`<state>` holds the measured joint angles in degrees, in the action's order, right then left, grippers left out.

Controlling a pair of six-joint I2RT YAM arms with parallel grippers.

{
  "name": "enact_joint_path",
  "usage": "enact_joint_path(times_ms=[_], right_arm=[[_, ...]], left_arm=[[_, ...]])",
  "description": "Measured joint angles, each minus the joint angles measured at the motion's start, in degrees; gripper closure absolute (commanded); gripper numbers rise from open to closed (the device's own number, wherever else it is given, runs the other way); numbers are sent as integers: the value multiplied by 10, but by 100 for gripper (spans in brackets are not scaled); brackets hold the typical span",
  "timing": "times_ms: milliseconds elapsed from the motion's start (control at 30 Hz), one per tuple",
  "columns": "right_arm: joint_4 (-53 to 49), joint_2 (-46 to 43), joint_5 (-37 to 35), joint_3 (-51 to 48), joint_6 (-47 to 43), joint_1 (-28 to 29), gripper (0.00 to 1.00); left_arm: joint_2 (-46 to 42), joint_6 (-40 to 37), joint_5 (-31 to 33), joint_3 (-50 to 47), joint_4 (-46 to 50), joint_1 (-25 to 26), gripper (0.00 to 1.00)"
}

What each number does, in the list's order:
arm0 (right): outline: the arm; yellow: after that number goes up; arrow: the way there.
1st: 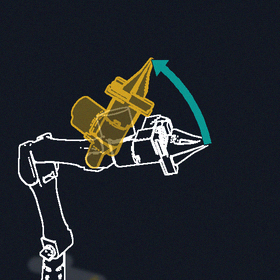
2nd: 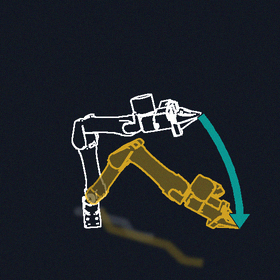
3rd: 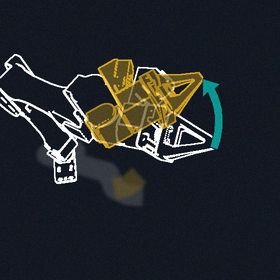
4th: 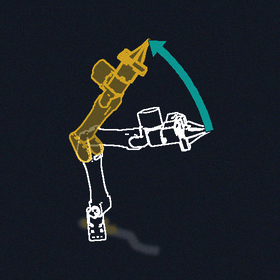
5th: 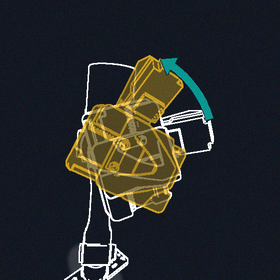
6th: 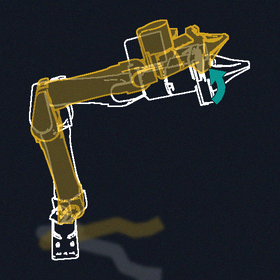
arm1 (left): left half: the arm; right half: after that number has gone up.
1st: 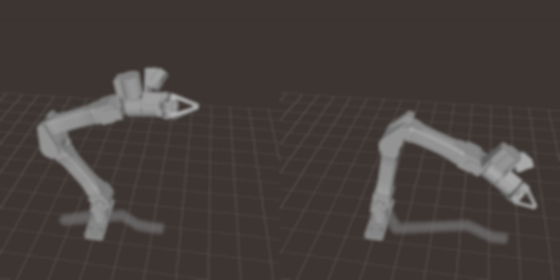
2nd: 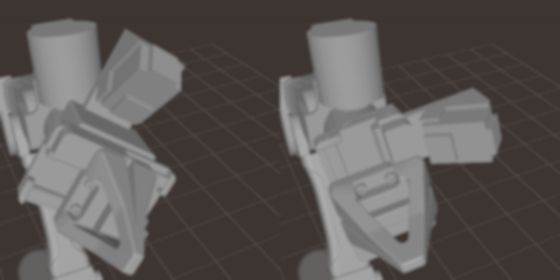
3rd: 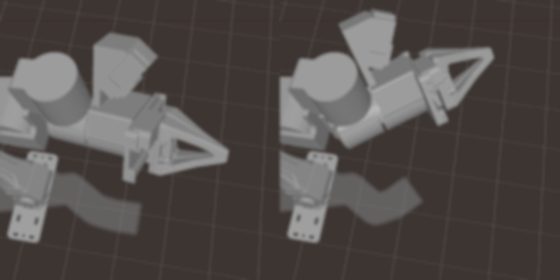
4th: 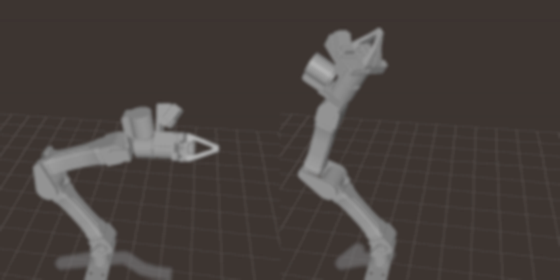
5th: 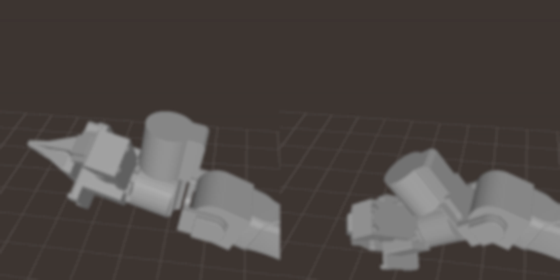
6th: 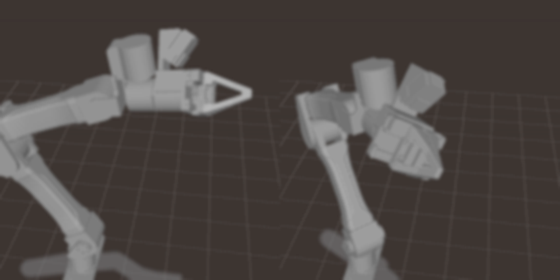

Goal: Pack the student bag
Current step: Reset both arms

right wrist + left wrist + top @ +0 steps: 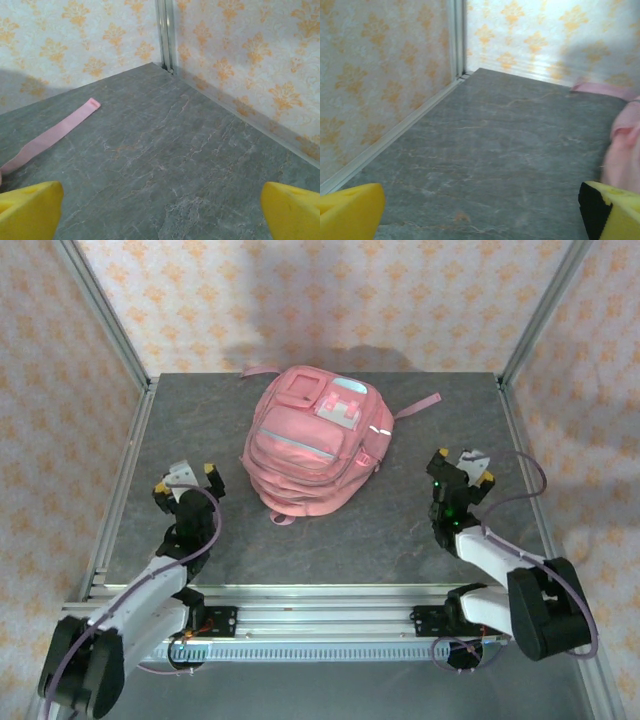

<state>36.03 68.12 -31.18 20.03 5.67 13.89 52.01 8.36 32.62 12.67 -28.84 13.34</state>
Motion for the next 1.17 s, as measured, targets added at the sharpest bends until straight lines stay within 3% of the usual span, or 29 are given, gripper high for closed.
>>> enact_joint_path(times_ms=[200,400,500,600,1167], right_arm=[[185,81,15,-69,-52,-1,0],[344,145,88,-124,-90,-30,0],[387,181,146,-122,-89,-68,0],[364,193,185,-96,-82,-91,0],[342,192,250,-75,-72,-106,0]], left_arm=[[203,-41,5,-31,-224,-22,1],[328,-92,-32,-40,-443,-31,0],[331,-98,-70,-55,-484,-44,0],[375,-104,-89,-67,-561,-60,0],[370,-87,-113,-31,-532,-81,0]])
